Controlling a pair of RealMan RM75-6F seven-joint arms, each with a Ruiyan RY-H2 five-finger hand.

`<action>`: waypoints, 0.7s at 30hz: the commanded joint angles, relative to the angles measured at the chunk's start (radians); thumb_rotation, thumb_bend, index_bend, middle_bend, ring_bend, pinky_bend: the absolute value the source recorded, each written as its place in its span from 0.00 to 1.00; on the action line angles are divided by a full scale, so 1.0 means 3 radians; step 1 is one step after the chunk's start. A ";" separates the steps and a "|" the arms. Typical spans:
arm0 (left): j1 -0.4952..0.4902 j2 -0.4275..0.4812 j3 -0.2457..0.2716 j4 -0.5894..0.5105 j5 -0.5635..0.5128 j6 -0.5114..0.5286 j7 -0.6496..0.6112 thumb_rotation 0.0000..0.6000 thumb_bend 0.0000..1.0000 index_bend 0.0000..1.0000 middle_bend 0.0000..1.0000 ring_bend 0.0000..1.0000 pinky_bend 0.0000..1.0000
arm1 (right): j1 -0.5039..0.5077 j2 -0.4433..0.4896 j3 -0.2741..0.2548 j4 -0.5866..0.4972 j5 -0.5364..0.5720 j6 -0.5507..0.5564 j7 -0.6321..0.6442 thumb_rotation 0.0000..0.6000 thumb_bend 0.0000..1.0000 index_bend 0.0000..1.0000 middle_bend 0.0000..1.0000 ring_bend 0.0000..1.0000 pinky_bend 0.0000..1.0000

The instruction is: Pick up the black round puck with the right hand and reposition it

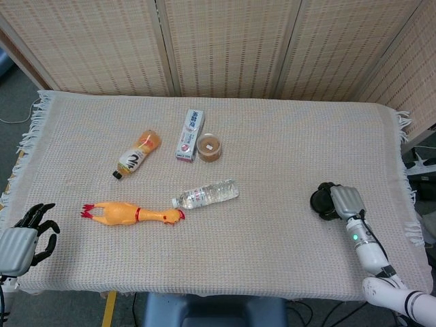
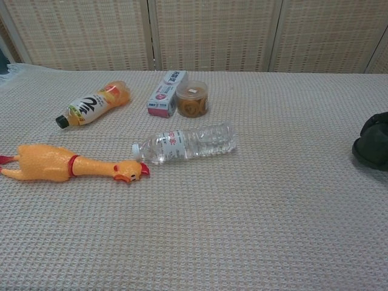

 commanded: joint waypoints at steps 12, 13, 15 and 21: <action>0.0002 0.0003 0.0001 -0.0006 -0.0002 0.0001 -0.0001 1.00 0.52 0.53 0.15 0.12 0.41 | 0.0073 0.0068 -0.0078 0.0031 0.0146 -0.0354 -0.0076 1.00 0.29 0.40 0.26 0.18 0.52; 0.0002 0.0003 0.0000 -0.0006 0.0000 0.0004 -0.0002 1.00 0.52 0.53 0.15 0.12 0.41 | 0.0081 0.0093 -0.0083 0.0005 0.0161 -0.0393 -0.0074 1.00 0.28 0.38 0.24 0.16 0.49; 0.0004 0.0003 -0.0001 -0.0006 0.0003 0.0009 -0.0005 1.00 0.52 0.53 0.15 0.12 0.41 | 0.0094 0.0138 -0.0098 -0.0039 0.0179 -0.0441 -0.0084 1.00 0.27 0.33 0.19 0.11 0.45; 0.0004 0.0004 0.0000 -0.0005 0.0000 0.0006 -0.0006 1.00 0.52 0.53 0.16 0.12 0.41 | 0.0101 0.0196 -0.0119 -0.0108 0.0184 -0.0460 -0.0094 1.00 0.24 0.20 0.09 0.01 0.32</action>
